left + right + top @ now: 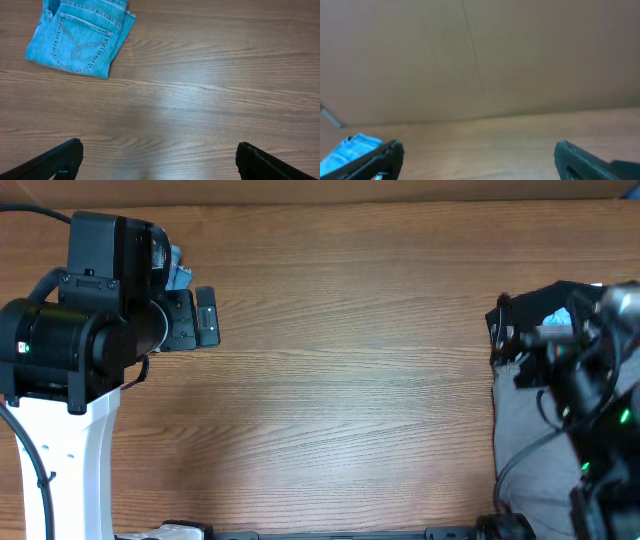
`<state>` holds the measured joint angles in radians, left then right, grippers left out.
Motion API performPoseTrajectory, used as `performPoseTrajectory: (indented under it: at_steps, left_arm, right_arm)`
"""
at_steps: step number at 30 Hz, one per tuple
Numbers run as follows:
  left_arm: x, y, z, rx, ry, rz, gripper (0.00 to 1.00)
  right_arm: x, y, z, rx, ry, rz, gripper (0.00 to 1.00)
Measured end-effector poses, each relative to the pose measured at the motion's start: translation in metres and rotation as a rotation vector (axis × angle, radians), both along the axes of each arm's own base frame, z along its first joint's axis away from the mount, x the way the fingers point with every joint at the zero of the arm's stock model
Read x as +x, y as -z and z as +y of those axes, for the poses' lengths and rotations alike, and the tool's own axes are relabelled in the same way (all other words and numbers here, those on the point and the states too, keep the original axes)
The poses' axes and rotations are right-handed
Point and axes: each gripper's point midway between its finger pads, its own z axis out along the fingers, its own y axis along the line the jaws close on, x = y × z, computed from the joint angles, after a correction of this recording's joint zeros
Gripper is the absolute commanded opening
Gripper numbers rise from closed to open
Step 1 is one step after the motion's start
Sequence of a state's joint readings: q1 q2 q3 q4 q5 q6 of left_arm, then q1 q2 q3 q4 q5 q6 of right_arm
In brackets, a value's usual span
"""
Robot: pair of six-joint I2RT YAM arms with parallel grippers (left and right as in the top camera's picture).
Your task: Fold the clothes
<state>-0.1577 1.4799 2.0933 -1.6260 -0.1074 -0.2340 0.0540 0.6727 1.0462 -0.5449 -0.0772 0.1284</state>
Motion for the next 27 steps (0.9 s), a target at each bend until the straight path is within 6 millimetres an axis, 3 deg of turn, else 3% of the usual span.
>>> performPoseTrajectory:
  at_steps: [5,9,18,23,27]
  left_arm:
    - [0.000,0.000,0.000,-0.001,0.000,0.001,1.00]
    - [0.000,0.000,0.000,-0.001,0.000,0.001,1.00]
    - [0.000,0.000,0.000,-0.001,0.000,0.001,1.00]
    - [0.000,0.000,0.000,-0.002,0.001,0.001,1.00]
    - [0.000,0.000,0.000,-0.001,0.001,0.001,1.00]
  right_arm:
    - [-0.009,0.082,-0.001,-0.003,0.004,0.030,1.00]
    - [-0.016,0.119,-0.002,0.003,0.004,-0.040,1.00]
    - [-0.028,0.161,0.001,0.012,-0.018,-0.174,1.00]
    - [-0.025,0.169,0.006,0.016,-0.039,-0.246,1.00]
    - [-0.020,0.194,0.009,0.015,-0.051,-0.203,1.00]
